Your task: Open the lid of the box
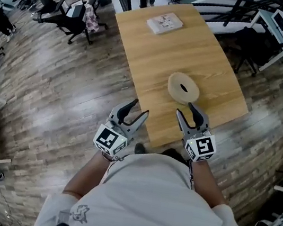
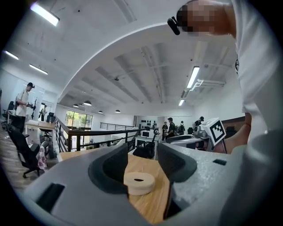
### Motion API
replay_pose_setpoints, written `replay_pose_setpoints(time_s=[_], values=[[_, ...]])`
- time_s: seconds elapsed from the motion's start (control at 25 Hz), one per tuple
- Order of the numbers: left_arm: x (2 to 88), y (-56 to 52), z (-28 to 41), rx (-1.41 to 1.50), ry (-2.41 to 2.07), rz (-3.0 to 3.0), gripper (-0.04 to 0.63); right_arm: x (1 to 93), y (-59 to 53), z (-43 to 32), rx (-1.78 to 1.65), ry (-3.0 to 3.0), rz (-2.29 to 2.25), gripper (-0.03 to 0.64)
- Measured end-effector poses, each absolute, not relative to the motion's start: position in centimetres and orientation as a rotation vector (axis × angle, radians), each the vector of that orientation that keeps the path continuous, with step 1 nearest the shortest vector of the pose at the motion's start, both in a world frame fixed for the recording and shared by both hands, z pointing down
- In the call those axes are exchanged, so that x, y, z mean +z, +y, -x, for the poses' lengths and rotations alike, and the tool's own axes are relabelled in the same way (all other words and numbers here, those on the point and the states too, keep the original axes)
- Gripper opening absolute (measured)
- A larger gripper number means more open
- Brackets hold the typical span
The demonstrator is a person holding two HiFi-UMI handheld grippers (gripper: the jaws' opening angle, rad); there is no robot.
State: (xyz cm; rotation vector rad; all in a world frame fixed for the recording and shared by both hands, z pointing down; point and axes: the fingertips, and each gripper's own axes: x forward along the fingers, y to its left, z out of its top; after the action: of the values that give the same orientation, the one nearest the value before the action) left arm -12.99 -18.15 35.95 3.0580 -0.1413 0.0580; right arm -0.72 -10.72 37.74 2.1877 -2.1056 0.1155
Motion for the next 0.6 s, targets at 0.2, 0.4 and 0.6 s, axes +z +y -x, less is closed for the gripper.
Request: replay_pose_setpoints(time_s=[0.2, 0.4, 0.6], values=[[36.1, -17.7, 10.8, 0.037, 0.007, -3.043, 0.202, 38.4, -9.0, 0.2, 0.145, -2.016, -2.272, 0.204], [35.9, -16.5, 7.5, 0.049, 0.118, -3.045, 0.202, 38.0, -7.6, -2.5, 0.143, -1.955, -2.344, 0.204], [36.2, -16.1, 5.3, 0.076, 0.191, -3.045, 0.202, 38.5, -7.1, -4.5, 0.141, -1.92, -2.399, 0.204]])
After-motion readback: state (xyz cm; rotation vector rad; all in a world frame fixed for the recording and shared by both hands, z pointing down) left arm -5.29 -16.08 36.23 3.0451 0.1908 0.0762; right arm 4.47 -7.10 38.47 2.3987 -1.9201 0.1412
